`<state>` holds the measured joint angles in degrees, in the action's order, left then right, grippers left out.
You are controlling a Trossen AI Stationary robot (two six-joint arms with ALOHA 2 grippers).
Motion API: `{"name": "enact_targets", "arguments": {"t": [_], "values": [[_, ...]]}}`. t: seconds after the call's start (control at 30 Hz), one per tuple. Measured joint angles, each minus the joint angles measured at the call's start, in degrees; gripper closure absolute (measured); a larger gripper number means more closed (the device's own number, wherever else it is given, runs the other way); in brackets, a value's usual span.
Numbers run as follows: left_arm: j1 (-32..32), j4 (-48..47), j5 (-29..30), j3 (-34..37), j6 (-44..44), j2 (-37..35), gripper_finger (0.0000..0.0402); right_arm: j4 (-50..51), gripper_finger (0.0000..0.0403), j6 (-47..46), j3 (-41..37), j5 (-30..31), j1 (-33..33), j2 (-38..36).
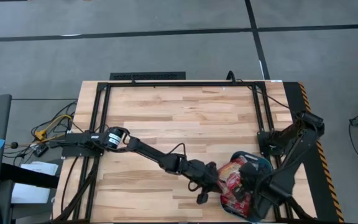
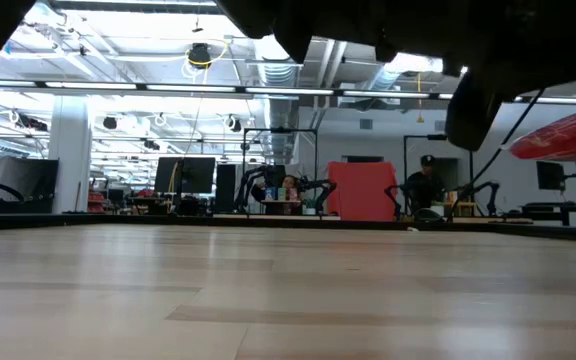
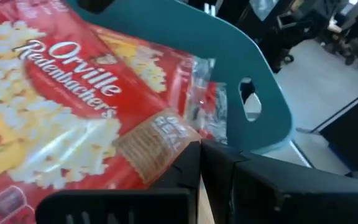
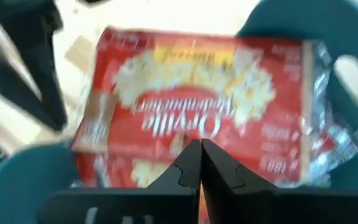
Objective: Sort popcorn bags into baskets
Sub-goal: Put the popcorn bag into the blue bin
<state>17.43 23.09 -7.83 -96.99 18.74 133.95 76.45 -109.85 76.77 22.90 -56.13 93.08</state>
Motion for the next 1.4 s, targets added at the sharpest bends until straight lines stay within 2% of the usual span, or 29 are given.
{"name": "enact_targets", "arguments": {"t": [0.17, 0.33, 0.53, 0.6, 0.77, 0.93, 1.07, 1.23, 1.4], "values": [[-0.60, -0.24, -1.45, 0.00, 1.72, 0.20, 0.0401, -7.93, 0.0387, 10.54, -2.42, -0.01, 5.93, 0.04], [-1.55, -2.84, -10.40, 0.00, 4.52, -0.56, 0.0401, -15.70, 0.0384, 20.95, -4.00, -0.90, 9.89, 0.07], [-2.45, -14.68, -15.40, 0.02, 3.54, -5.70, 0.0401, -15.84, 0.0378, 20.40, -4.00, -7.91, 8.89, 0.07], [-2.39, -18.32, -13.89, 0.01, 0.30, -7.85, 0.0401, -15.76, 0.0383, 18.84, -3.98, -9.43, 7.82, 0.50], [-1.82, -24.79, -5.30, 0.00, -6.89, -11.64, 0.0401, -15.26, 0.0391, 13.55, -4.00, -13.38, 4.75, 0.85], [-1.88, -28.02, 2.38, 0.00, -10.09, -12.13, 0.0401, -15.68, 0.0377, 6.89, -4.00, -14.19, 1.33, 0.76], [-2.13, -22.30, 4.68, 3.16, -9.19, -12.11, 0.0401, -15.68, 0.0371, 3.20, -4.00, -14.06, -0.73, 0.76], [-2.43, -14.97, 7.98, 6.94, -6.53, -12.06, 0.0402, -15.36, 0.0384, 1.67, -4.00, -14.08, -1.70, 0.76], [-2.97, -9.45, 8.52, 9.31, -4.68, -11.92, 0.0401, -14.13, 0.0390, 1.75, -3.99, -14.08, -1.63, 0.76]]}}
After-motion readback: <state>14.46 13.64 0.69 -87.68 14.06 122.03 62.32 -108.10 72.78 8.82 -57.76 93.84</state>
